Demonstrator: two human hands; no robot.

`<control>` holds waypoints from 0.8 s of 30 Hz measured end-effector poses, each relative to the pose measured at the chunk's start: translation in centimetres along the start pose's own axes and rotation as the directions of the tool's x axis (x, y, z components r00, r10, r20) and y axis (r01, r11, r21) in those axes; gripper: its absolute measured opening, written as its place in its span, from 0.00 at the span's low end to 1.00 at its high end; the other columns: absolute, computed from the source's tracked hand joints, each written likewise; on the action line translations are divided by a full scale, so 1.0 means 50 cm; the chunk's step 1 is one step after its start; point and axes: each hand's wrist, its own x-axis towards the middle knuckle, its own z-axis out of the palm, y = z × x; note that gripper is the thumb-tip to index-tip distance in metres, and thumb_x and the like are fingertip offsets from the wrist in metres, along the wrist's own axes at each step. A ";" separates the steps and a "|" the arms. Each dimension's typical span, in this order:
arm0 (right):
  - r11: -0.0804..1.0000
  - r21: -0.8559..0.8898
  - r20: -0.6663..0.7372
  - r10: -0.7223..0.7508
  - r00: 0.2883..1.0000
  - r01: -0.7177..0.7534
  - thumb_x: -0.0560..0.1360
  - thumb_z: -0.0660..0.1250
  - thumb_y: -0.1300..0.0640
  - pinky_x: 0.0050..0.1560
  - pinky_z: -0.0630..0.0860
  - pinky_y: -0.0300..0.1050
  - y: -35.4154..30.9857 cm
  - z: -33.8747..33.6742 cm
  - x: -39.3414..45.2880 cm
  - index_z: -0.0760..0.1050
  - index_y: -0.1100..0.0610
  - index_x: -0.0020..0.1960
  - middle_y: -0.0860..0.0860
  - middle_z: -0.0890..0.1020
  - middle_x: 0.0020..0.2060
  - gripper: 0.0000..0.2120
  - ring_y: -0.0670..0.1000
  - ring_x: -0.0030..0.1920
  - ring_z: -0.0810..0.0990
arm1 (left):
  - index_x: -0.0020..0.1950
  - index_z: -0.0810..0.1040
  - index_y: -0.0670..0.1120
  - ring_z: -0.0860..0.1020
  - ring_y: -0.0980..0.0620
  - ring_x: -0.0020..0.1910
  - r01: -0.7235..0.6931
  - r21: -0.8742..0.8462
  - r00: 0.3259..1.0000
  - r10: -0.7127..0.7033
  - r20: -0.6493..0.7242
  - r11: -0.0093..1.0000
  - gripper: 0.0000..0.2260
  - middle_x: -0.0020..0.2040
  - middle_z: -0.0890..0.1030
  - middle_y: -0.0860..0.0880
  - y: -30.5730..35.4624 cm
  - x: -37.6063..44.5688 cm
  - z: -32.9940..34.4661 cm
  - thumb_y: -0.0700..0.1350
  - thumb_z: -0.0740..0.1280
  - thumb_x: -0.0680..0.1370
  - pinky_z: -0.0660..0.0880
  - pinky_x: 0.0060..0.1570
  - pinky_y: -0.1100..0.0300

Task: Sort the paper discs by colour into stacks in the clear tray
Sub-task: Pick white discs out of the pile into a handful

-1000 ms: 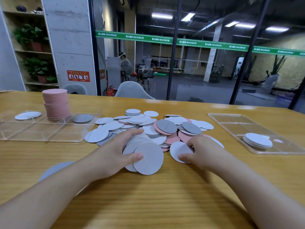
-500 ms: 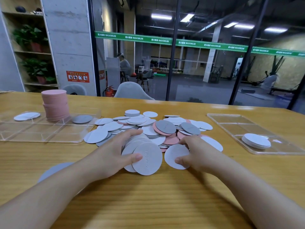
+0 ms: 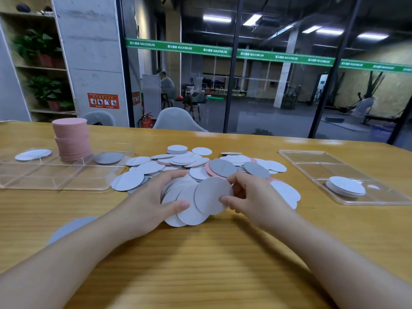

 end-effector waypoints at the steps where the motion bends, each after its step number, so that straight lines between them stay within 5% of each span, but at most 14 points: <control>1: 1.000 -0.020 -0.039 -0.016 0.999 0.015 0.73 0.70 0.55 0.41 0.73 0.39 -0.003 0.007 -0.002 0.73 0.50 0.45 0.44 0.77 0.36 0.06 0.43 0.37 0.74 | 0.59 0.66 0.71 0.70 0.69 0.60 -0.001 0.003 1.000 0.001 0.007 1.000 0.22 0.58 0.69 0.73 -0.001 0.000 0.000 0.52 0.71 0.72 0.68 0.59 0.66; 8: 0.976 -0.197 -0.098 -0.110 0.989 0.089 0.74 0.67 0.49 0.43 0.73 0.44 -0.024 0.037 -0.014 0.73 0.52 0.44 0.43 0.76 0.38 0.07 0.45 0.41 0.73 | 0.61 0.65 0.70 0.68 0.66 0.62 -0.048 0.061 0.999 0.048 0.001 0.997 0.24 0.61 0.67 0.72 0.005 -0.005 0.001 0.52 0.72 0.72 0.67 0.64 0.62; 13: 0.962 -0.260 -0.071 -0.108 0.992 0.086 0.74 0.66 0.45 0.53 0.70 0.39 -0.023 0.035 -0.010 0.72 0.50 0.55 0.43 0.76 0.52 0.13 0.45 0.56 0.73 | 0.61 0.63 0.71 0.66 0.71 0.61 -0.093 0.060 0.995 0.095 -0.022 0.994 0.25 0.62 0.65 0.73 0.016 -0.009 0.007 0.47 0.70 0.74 0.64 0.62 0.69; 17: 0.991 -0.114 0.151 -0.047 0.987 0.064 0.77 0.62 0.45 0.66 0.59 0.37 -0.026 0.035 -0.015 0.52 0.49 0.75 0.42 0.64 0.71 0.32 0.45 0.71 0.61 | 0.66 0.56 0.69 0.56 0.79 0.64 -0.112 0.060 0.994 0.111 0.018 0.992 0.28 0.66 0.58 0.73 0.019 -0.010 0.022 0.45 0.66 0.77 0.53 0.59 0.83; 21: 0.993 -0.114 0.368 0.025 0.930 0.018 0.80 0.56 0.46 0.66 0.59 0.40 -0.038 0.056 -0.028 0.36 0.51 0.77 0.49 0.63 0.73 0.36 0.50 0.71 0.62 | 0.72 0.45 0.63 0.42 0.84 0.62 -0.100 0.069 0.987 0.091 0.130 0.993 0.31 0.71 0.50 0.65 0.028 -0.007 0.042 0.50 0.56 0.73 0.44 0.54 0.87; 24: 0.984 -0.159 0.354 -0.016 0.935 0.078 0.80 0.57 0.50 0.62 0.59 0.33 -0.041 0.038 -0.031 0.38 0.49 0.77 0.45 0.60 0.74 0.34 0.45 0.71 0.60 | 0.75 0.44 0.59 0.41 0.82 0.63 -0.074 0.052 0.989 0.066 0.133 0.996 0.35 0.71 0.46 0.66 0.029 -0.006 0.040 0.51 0.54 0.70 0.42 0.52 0.88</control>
